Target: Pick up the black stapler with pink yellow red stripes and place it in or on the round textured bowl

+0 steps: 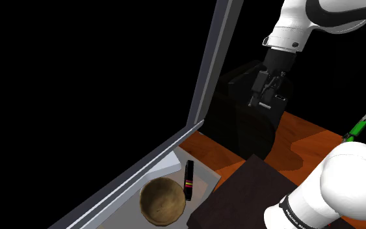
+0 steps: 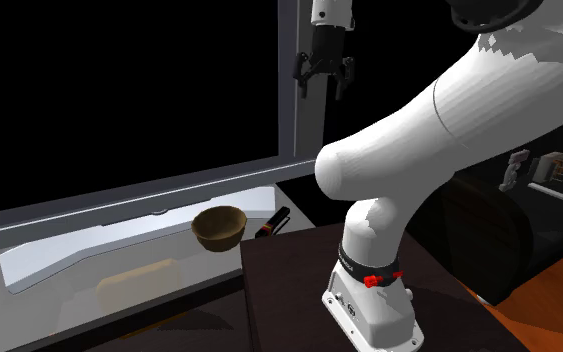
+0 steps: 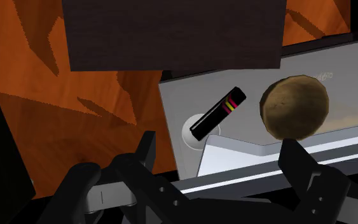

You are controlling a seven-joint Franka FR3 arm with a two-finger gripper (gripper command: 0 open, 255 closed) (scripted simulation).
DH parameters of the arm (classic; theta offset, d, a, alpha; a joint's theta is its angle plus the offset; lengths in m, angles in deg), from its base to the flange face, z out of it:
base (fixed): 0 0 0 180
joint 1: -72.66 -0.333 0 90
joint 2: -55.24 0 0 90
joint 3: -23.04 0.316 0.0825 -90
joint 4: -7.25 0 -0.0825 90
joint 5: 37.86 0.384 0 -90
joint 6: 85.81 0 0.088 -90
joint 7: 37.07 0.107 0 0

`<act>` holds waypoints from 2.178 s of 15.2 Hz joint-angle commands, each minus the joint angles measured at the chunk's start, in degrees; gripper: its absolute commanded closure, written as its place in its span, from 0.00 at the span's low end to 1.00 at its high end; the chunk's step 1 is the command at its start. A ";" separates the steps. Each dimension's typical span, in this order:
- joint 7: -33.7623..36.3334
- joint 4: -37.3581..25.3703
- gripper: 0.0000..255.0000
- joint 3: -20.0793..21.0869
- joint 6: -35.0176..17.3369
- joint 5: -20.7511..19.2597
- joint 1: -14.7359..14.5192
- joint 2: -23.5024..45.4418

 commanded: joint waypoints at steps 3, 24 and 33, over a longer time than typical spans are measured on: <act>3.01 4.05 0.00 1.70 -3.99 1.07 0.31 -0.66; 36.39 24.19 0.00 24.06 -59.24 10.84 2.91 28.68; 79.21 16.24 0.00 17.99 -80.54 -28.80 2.98 58.98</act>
